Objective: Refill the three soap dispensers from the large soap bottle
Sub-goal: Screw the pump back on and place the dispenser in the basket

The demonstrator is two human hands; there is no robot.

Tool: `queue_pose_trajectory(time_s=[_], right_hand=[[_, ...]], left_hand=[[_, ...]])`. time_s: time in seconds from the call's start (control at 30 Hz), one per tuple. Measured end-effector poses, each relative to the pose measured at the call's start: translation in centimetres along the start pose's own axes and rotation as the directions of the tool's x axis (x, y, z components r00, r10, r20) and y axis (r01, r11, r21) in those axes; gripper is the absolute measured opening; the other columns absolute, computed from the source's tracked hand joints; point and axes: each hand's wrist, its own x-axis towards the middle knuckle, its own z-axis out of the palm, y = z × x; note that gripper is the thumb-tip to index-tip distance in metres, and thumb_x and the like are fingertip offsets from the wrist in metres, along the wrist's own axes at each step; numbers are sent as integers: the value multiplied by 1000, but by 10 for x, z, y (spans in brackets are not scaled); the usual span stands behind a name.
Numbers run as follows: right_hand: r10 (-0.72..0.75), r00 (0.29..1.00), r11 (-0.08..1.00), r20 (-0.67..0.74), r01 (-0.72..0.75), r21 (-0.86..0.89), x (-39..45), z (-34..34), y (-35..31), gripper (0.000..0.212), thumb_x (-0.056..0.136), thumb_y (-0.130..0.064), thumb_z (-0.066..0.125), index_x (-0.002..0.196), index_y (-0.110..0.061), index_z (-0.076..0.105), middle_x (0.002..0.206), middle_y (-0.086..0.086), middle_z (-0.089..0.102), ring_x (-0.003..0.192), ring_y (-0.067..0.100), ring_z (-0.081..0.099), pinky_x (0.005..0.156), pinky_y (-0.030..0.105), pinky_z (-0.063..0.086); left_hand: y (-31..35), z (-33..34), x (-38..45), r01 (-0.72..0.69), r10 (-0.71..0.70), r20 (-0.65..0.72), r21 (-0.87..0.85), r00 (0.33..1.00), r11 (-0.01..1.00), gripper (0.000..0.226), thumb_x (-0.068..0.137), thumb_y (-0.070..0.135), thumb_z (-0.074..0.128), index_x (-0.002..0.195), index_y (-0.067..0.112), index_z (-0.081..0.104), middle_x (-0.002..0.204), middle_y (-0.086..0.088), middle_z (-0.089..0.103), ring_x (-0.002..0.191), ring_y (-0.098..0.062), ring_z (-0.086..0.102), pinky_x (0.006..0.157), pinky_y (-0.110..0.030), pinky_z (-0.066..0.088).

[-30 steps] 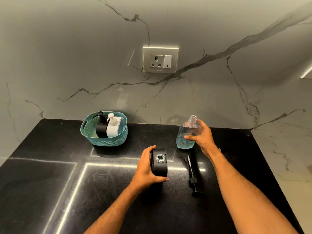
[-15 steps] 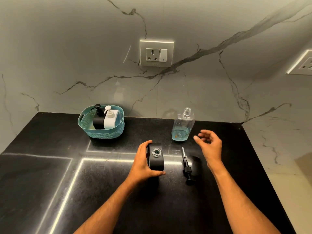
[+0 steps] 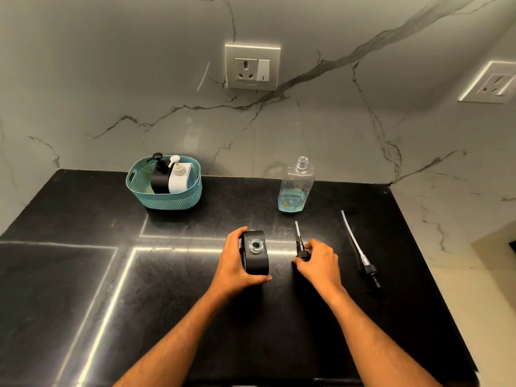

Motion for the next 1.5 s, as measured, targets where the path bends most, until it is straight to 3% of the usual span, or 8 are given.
queue_pose_trajectory(time_s=[0.23, 0.37, 0.57, 0.93, 1.03, 1.13, 1.3, 1.5], right_hand=[[-4, 995, 986, -104, 22, 166, -12, -17, -20, 28, 72, -20, 83, 88, -23, 62, 82, -7, 68, 80, 17, 67, 76, 37, 55], [-139, 978, 959, -153, 172, 226, -18, -42, -51, 27, 69, -16, 82, 88, -27, 66, 80, -12, 68, 75, 5, 66, 68, 27, 56], [-342, 920, 908, -194, 376, 183, -35, -89, -104, 30, 71, -18, 81, 101, -23, 79, 93, -8, 74, 84, 4, 68, 79, 21, 58], [-422, 906, 906, 18, 422, -10, -64, -118, -145, 27, 68, -36, 74, 94, -30, 78, 86, -11, 71, 83, 11, 67, 86, 43, 57], [-423, 903, 896, 80, 430, -110, -61, -113, -152, 22, 73, -34, 75, 95, -29, 77, 84, -12, 65, 85, 10, 59, 94, 40, 48], [-419, 895, 876, 153, 443, -193, -56, -107, -163, 23, 75, -34, 74, 98, -31, 76, 84, -14, 60, 85, 10, 52, 90, 36, 37], [-416, 868, 826, 271, 485, -286, -47, -88, -181, 26, 75, -26, 71, 100, -26, 70, 94, -6, 69, 92, 18, 61, 89, 41, 38], [-393, 832, 789, 391, 524, -321, -41, -58, -181, 18, 76, -16, 67, 93, -21, 69, 90, -2, 67, 91, 21, 62, 85, 40, 38]], left_hand=[[-1, -3, -8, -4, 3, 12, 15, 1000, 1000, 127, 46, 54, 101, 150, 34, 30, 146, 17, 38, 135, -4, 47, 113, -36, 49], [-2, -8, -10, -10, 9, 41, 13, 999, 1000, 125, 49, 48, 102, 149, 38, 27, 146, 16, 38, 134, -3, 48, 111, -35, 50], [-4, -7, -11, -2, 2, 48, 12, 999, 1000, 124, 49, 43, 102, 147, 43, 26, 145, 15, 39, 134, -10, 50, 109, -41, 52], [-10, -8, -8, 6, -6, 76, 9, 997, 1000, 128, 48, 44, 102, 148, 43, 23, 146, 14, 38, 133, -16, 52, 109, -44, 52], [-11, -8, -8, 4, -4, 83, -1, 997, 1000, 127, 48, 44, 102, 147, 43, 24, 144, 17, 36, 133, -15, 51, 108, -44, 53], [-12, -8, -7, 19, -18, 87, -7, 996, 1000, 128, 48, 44, 103, 148, 44, 23, 146, 15, 36, 132, -16, 53, 107, -43, 54], [-13, -7, -6, 17, -16, 92, -2, 996, 1000, 128, 49, 45, 102, 148, 43, 21, 146, 14, 36, 131, -14, 53, 105, -43, 55], [-14, -7, -5, -3, 3, 63, 1, 998, 1000, 124, 49, 44, 103, 137, 62, 18, 144, 16, 36, 131, -12, 51, 105, -42, 55]])
